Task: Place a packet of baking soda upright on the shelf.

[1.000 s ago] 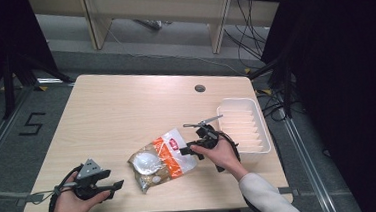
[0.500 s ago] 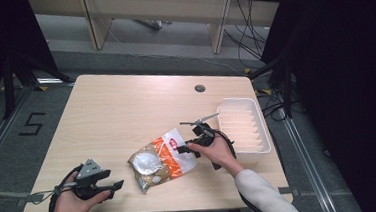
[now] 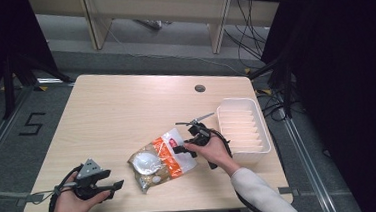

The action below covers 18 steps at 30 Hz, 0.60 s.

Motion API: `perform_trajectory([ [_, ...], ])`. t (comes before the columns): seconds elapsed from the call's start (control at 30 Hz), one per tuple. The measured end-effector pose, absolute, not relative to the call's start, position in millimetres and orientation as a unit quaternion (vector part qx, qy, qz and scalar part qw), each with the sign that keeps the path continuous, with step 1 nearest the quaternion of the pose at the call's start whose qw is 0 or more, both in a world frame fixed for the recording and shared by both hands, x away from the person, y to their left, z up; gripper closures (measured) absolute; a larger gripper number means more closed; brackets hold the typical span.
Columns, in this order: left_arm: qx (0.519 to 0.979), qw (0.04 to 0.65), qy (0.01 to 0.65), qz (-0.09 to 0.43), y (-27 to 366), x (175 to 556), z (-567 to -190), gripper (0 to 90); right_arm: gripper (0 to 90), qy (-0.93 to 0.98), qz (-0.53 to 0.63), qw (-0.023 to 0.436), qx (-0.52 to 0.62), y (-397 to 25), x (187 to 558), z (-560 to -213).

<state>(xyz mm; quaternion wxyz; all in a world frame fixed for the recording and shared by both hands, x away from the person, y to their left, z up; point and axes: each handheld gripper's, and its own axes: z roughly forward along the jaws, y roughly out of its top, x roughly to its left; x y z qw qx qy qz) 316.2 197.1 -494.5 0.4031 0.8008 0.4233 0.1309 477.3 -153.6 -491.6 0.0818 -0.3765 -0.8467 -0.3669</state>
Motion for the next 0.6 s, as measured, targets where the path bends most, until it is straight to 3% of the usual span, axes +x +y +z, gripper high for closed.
perform_trajectory([
  [0.23, 0.804, 0.401, 0.419, 0.129, 198, 316, -494, 36.1, 61.5, -0.854, -0.371, 0.081, -0.357, -149, 478, -492],
  [0.6, 0.801, 0.404, 0.423, 0.132, 197, 316, -494, 36.0, 82.7, -0.869, -0.353, 0.072, -0.339, -135, 475, -491],
])
